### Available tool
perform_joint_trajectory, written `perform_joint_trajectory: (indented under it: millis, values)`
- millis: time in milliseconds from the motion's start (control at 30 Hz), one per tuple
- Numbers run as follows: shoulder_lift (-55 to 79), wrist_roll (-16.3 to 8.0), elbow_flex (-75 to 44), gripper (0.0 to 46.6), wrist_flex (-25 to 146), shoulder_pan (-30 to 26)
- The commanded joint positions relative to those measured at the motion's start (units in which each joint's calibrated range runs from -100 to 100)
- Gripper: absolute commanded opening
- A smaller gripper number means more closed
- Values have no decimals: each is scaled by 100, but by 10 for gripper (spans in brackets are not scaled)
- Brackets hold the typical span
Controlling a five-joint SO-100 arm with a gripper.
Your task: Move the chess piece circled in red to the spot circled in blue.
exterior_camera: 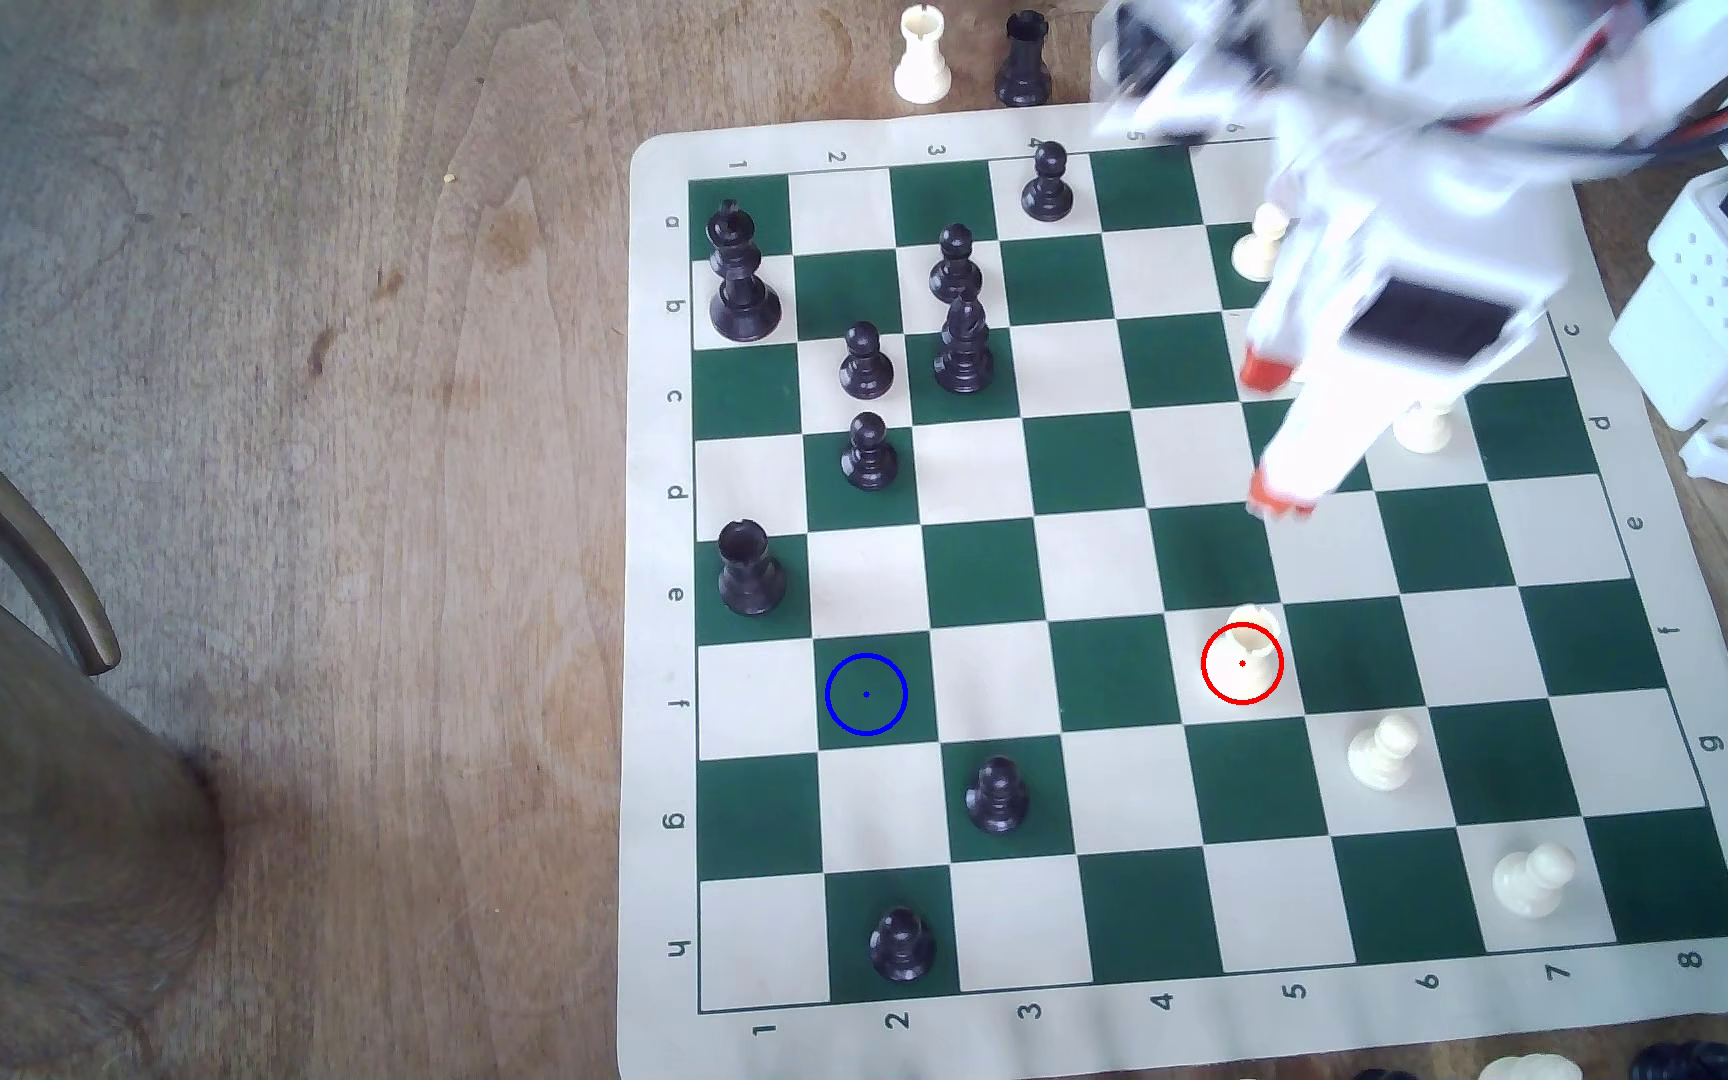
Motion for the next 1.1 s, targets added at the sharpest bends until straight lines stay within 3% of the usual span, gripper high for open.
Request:
perform_joint_trajectory:
  millis: [0,300,1067]
  values:
    - [709,-303,-678,199,234,206]
    - [759,-698,-742,199,365,-670]
    - [1362,-630,772,193,-1633,-811]
